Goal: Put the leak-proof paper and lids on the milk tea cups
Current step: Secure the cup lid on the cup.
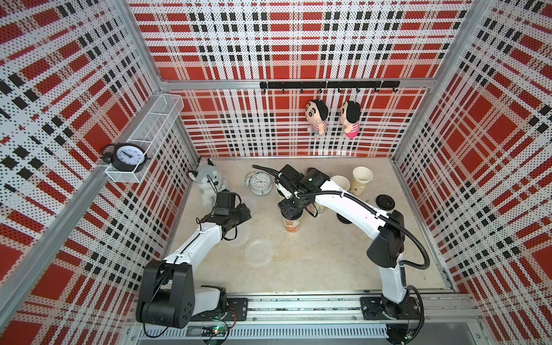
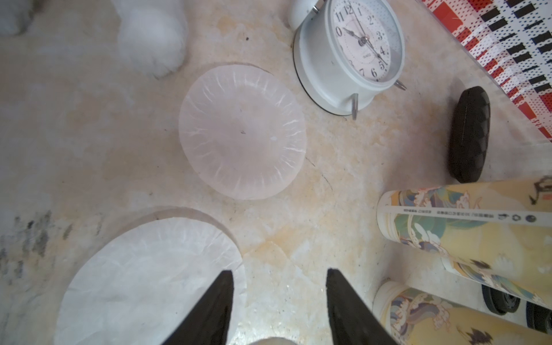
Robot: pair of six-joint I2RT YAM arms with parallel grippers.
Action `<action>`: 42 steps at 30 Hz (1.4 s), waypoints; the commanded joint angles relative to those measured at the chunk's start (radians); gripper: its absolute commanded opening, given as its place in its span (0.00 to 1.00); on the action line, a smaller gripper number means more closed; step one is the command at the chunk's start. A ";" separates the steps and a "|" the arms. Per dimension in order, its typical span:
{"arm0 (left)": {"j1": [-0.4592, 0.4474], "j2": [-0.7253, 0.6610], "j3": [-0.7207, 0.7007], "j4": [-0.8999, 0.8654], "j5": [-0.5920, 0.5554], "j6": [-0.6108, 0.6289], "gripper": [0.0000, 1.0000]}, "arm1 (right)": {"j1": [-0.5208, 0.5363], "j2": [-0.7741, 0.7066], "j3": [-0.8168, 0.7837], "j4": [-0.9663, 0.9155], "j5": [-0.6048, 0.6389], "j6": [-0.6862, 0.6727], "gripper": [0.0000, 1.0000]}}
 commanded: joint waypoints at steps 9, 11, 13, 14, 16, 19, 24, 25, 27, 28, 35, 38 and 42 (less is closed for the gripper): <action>-0.067 0.057 -0.008 0.034 -0.008 0.004 0.54 | 0.001 0.254 -0.206 -0.194 -0.065 0.000 0.74; -0.067 0.057 -0.010 0.034 -0.011 0.004 0.54 | 0.001 0.265 -0.211 -0.194 -0.067 -0.001 0.74; -0.067 0.058 -0.010 0.034 -0.013 0.007 0.54 | 0.001 0.275 -0.217 -0.193 -0.068 -0.003 0.74; -0.066 0.057 -0.010 0.034 -0.013 0.008 0.54 | 0.002 0.281 -0.222 -0.192 -0.070 -0.003 0.74; -0.067 0.058 -0.011 0.034 -0.013 0.009 0.54 | 0.001 0.289 -0.229 -0.190 -0.071 -0.003 0.74; -0.066 0.059 -0.011 0.034 -0.013 0.010 0.54 | 0.001 0.298 -0.248 -0.188 -0.072 -0.004 0.74; -0.067 0.059 -0.016 0.034 -0.012 0.013 0.54 | 0.001 0.295 -0.284 -0.192 -0.065 0.000 0.74; -0.066 0.059 -0.016 0.032 -0.012 0.013 0.54 | 0.001 0.292 -0.289 -0.193 -0.062 0.001 0.74; -0.066 0.057 -0.017 0.033 -0.013 0.013 0.54 | 0.003 0.283 -0.301 -0.198 -0.062 0.005 0.74; -0.067 0.057 -0.017 0.033 -0.014 0.013 0.54 | 0.003 0.277 -0.307 -0.200 -0.061 0.008 0.74; -0.067 0.057 -0.019 0.033 -0.015 0.015 0.54 | 0.006 0.243 -0.328 -0.213 -0.055 0.036 0.74; -0.068 0.058 -0.019 0.033 -0.015 0.018 0.54 | 0.006 0.228 -0.334 -0.218 -0.052 0.046 0.74; -0.068 0.056 -0.020 0.033 -0.016 0.018 0.53 | 0.006 0.207 -0.347 -0.222 -0.046 0.058 0.74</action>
